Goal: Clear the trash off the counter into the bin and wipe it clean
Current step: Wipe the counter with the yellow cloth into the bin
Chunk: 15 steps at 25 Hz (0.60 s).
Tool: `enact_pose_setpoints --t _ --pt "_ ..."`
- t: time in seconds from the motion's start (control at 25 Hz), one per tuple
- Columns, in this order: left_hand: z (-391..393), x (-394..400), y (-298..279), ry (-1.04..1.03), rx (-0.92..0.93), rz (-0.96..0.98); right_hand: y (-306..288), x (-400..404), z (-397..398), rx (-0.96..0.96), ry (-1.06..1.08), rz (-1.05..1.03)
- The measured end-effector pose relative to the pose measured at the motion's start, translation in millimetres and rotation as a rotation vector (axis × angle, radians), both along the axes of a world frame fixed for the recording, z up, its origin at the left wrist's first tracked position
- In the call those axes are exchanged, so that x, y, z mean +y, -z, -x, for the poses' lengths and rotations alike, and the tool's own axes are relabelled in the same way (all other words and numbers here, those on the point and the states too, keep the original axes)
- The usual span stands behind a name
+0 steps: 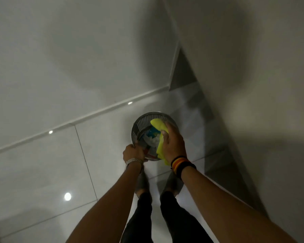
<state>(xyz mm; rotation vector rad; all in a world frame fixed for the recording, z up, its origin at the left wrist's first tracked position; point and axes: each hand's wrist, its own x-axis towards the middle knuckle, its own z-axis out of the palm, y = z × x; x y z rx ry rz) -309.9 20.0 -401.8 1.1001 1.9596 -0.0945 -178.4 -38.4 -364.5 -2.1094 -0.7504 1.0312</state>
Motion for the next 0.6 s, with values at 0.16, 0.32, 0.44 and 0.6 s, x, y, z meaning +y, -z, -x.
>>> enact_pose_setpoints --t 0.16,0.32,0.44,0.6 --pt "18.7 -31.0 130.0 -0.040 -0.061 0.061 100.3 -27.5 16.8 -0.041 0.005 0.036" --pt "30.1 -47.6 197.2 -0.004 -0.071 0.064 171.1 -39.6 33.7 -0.117 -0.004 -0.044" --pt "43.9 -55.9 211.9 0.017 -0.105 0.055 203.4 -43.6 44.2 -0.187 -0.059 -0.124" --pt "53.0 -50.6 174.1 0.023 -0.119 -0.020 179.2 -37.3 53.6 -0.266 -0.188 -0.140"
